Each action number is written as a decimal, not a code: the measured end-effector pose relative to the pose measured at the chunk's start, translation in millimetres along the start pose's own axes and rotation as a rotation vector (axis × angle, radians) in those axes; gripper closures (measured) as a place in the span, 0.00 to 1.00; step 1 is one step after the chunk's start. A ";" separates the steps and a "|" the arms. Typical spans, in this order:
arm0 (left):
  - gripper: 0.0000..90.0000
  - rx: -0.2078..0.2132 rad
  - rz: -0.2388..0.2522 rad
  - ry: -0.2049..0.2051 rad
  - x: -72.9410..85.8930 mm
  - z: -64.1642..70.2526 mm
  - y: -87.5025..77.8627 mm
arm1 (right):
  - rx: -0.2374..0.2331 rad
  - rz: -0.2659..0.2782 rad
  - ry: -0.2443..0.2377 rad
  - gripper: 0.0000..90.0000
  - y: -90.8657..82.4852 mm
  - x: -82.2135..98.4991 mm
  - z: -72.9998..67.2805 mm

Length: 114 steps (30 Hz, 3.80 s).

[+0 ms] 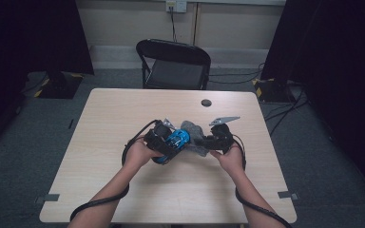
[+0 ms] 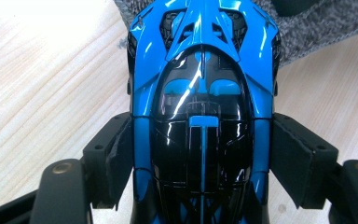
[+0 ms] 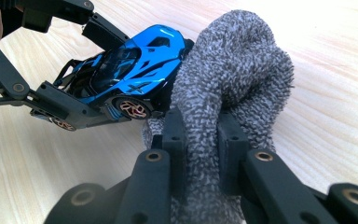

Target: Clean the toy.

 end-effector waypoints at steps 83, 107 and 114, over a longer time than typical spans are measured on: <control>0.31 -0.047 -0.004 -0.111 14.5 -44.0 -10.3 | -0.044 -0.077 -0.060 0.85 -4.1 25.0 -8.3; 0.31 0.007 -0.002 0.019 -2.7 2.9 -2.3 | 0.015 0.000 0.000 0.85 -3.9 0.8 7.5; 0.31 0.013 -0.007 0.006 -1.0 1.8 2.1 | -0.019 -0.001 -0.008 0.85 -1.5 3.2 -2.3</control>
Point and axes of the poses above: each handheld gripper's, and its own axes: y roughly forward along the jaws, x roughly out of its underside, z roughly to its right, the point moved 9 cm from there along y, roughly forward along the jaws, and after that the axes turned 6 degrees about y, right-handed, at the moved point
